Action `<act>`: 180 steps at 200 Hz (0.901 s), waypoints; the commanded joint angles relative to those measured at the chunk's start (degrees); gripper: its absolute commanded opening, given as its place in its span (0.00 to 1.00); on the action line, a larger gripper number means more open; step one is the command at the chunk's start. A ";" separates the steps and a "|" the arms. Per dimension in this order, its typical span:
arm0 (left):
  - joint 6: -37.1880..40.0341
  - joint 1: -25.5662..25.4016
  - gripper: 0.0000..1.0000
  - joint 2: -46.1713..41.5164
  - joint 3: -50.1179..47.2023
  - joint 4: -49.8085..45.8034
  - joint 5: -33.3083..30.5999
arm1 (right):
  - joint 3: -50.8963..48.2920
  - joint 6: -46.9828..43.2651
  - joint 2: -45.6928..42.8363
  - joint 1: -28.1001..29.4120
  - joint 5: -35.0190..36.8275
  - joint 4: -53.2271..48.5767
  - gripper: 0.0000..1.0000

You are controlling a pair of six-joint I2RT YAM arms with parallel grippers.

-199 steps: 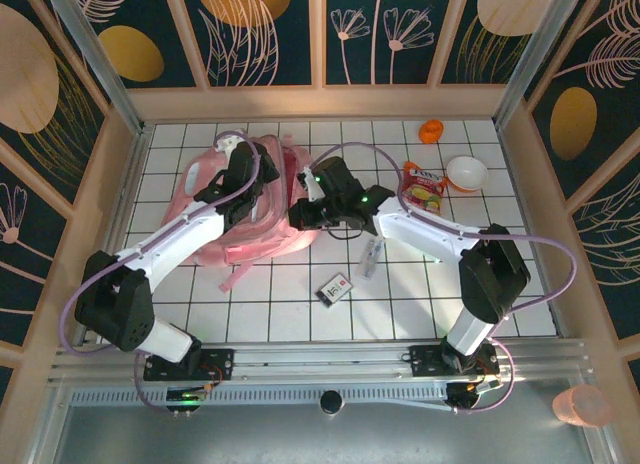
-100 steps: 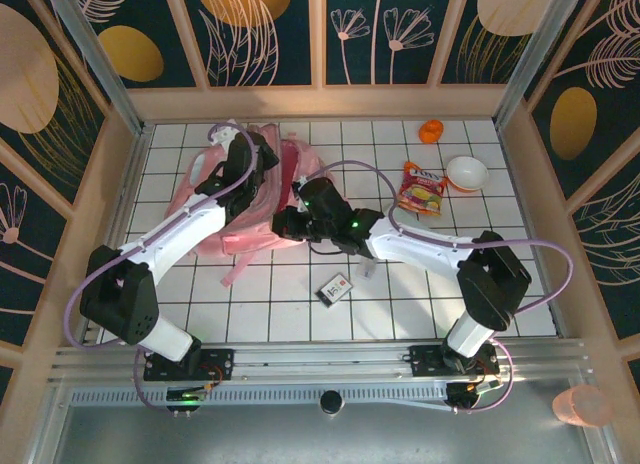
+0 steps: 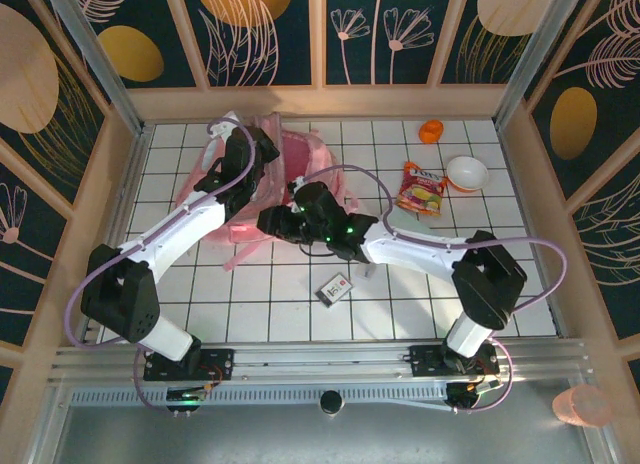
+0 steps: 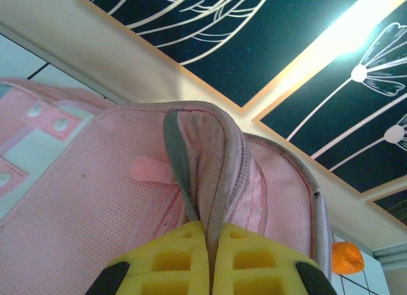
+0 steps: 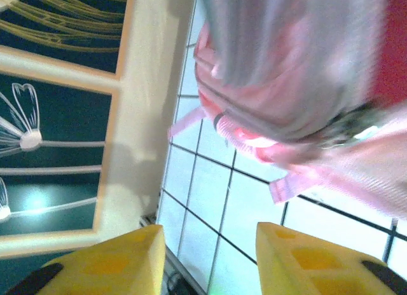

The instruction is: Pack the student bag

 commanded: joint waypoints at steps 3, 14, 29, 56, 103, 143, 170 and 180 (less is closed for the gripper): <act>8.88 1.11 0.00 -6.06 -1.95 12.65 3.63 | -0.49 -7.01 -6.92 -2.07 1.63 -4.96 0.46; 12.75 1.98 0.00 -7.44 -4.11 14.11 7.43 | -0.79 -8.94 -8.48 -4.04 0.07 -6.23 0.47; 18.16 2.66 0.00 -8.93 -5.76 14.52 11.53 | -1.51 -10.53 -9.87 -7.06 -3.03 -6.18 0.49; 26.49 3.54 0.00 -9.87 -6.15 12.26 17.28 | -2.38 -12.45 -10.61 -12.06 -9.25 -2.66 0.52; 37.44 4.21 0.00 -11.23 -7.39 9.76 32.16 | -2.72 -7.53 -7.74 -19.49 -19.12 7.65 0.55; 45.34 4.21 0.00 -13.26 -10.51 7.86 35.29 | -0.93 0.48 -5.65 -22.20 -14.79 8.82 0.65; 47.84 4.21 0.00 -13.45 -11.32 7.70 39.83 | -1.39 8.30 -2.85 -21.58 -14.18 12.89 0.70; 48.58 4.21 0.00 -13.25 -11.66 7.43 41.38 | -1.64 11.20 -1.80 -21.33 -14.02 15.04 0.70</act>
